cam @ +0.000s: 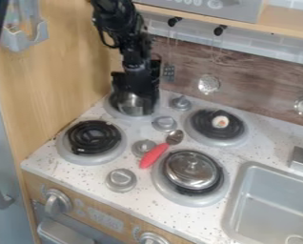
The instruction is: Move the silver pan from the top left burner to the bottom left burner
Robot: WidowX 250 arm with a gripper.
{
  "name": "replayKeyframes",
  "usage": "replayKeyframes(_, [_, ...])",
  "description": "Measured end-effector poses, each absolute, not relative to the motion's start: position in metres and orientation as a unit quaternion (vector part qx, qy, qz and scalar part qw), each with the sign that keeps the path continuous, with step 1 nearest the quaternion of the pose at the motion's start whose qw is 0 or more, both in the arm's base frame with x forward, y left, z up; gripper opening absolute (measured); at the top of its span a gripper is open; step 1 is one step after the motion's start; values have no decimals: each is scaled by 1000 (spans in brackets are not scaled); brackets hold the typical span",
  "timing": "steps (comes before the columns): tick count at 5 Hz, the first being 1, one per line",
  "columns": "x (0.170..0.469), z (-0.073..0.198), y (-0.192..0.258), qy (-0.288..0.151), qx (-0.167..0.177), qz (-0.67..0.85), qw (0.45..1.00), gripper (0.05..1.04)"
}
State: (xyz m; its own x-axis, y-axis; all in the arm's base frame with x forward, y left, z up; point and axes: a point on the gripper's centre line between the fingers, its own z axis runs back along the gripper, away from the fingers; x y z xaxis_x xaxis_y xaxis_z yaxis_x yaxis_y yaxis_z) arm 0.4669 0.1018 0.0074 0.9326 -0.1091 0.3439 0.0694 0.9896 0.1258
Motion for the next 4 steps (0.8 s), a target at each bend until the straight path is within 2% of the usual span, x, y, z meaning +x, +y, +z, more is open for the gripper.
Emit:
replayKeyframes(1, [480,8,102,-193,53,-52,978,1000])
replayKeyframes(4, [507,-23,103,-197,47,-59,977,1000])
